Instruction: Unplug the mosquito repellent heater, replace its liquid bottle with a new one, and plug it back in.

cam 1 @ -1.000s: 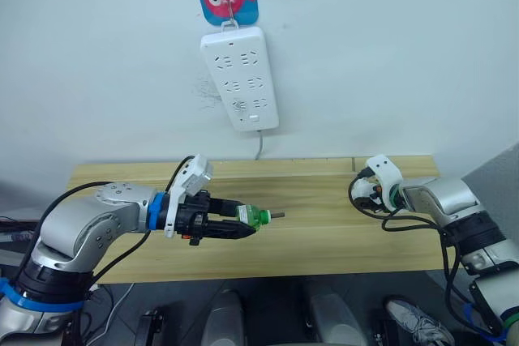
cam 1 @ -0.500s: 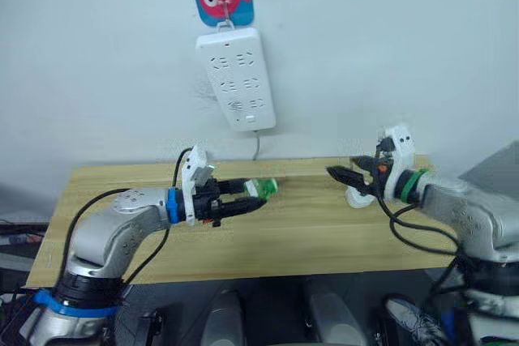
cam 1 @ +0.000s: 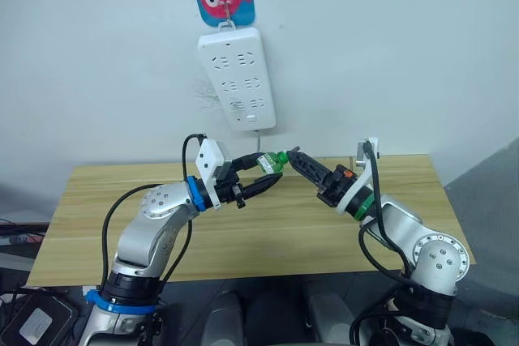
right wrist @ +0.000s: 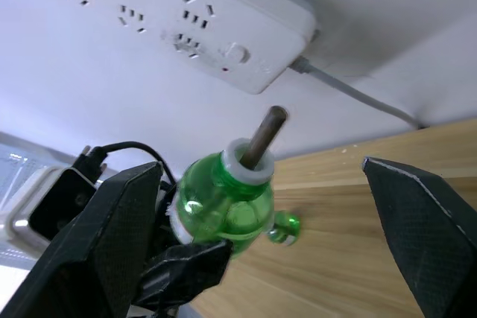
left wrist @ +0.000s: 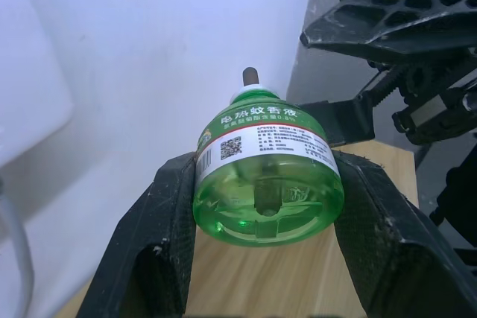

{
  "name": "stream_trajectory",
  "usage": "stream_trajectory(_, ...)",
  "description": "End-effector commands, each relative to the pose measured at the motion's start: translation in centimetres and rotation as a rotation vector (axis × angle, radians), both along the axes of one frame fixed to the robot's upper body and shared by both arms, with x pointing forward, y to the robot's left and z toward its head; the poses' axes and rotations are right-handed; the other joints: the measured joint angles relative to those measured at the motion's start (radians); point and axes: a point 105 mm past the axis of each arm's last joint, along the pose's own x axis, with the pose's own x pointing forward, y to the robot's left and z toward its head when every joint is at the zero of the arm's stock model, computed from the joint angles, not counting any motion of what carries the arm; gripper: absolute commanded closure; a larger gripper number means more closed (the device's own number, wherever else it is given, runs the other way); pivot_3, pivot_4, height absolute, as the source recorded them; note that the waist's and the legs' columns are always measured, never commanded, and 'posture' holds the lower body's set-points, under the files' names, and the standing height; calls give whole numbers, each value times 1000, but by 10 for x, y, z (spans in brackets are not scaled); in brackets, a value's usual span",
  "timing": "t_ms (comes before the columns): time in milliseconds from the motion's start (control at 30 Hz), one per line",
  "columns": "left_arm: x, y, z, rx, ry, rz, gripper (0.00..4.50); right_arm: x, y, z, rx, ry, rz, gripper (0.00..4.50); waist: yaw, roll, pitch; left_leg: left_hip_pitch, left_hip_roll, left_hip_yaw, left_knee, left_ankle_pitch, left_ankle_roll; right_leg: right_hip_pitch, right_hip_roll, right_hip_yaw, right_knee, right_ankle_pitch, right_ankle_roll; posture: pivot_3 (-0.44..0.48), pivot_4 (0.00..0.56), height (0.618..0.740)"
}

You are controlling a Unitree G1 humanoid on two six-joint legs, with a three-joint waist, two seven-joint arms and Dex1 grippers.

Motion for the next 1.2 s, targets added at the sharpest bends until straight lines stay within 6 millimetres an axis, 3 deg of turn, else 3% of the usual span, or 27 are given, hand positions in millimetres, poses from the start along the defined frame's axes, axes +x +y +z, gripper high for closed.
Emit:
stream_trajectory(33,-1,-3,7,-13,-51,-8,2245,-3,9,10,66,-15,41,0,-6,0,0,0,0,0,0,0,0,0,0,0,0,0,0,-151,200,725)
stream_trajectory(200,0,-5,7,-21,-63,-8,2245,-3,21,12,111,13,73,0,-12,0,0,0,0,0,0,0,0,0,0,0,1,0,0,-147,198,725)
stream_trajectory(300,0,-7,7,-24,-66,-9,2245,-2,23,13,133,27,73,562,-15,0,0,0,0,0,0,0,0,0,0,0,1,0,0,-145,197,725)
stream_trajectory(600,-8,-12,3,-18,-70,-46,2245,-3,27,15,142,34,91,3538,-18,0,0,0,0,0,0,0,0,0,0,0,0,0,0,-143,201,725)
stream_trajectory(633,-9,-13,1,-13,-70,-48,2245,-3,28,16,145,32,97,3682,-18,0,0,0,0,0,0,0,0,0,0,0,0,0,0,-142,203,725)
stream_trajectory(767,-11,-12,-1,-3,-74,-44,2245,-5,29,17,147,28,108,3682,-18,0,0,0,0,0,0,0,0,0,0,0,0,0,0,-140,204,725)
stream_trajectory(867,-8,-3,-10,35,-22,-27,1267,-4,25,16,131,26,97,3682,-19,0,0,0,0,0,0,0,0,0,0,0,0,0,0,-136,205,725)
stream_trajectory(1000,-3,24,-30,167,50,60,17,6,8,8,-4,-30,32,3682,-19,0,0,0,0,0,0,0,0,0,1,0,0,0,0,-121,208,725)
stream_trajectory(1067,-8,35,-39,226,88,57,0,11,1,5,-84,-74,-8,3682,-19,0,0,0,0,0,0,0,0,0,1,0,0,0,0,-117,210,725)
stream_trajectory(1200,-17,57,-44,253,155,114,0,43,-15,-25,-491,-274,-183,3682,-18,0,0,1,0,0,0,0,0,0,1,0,0,0,0,-101,218,725)
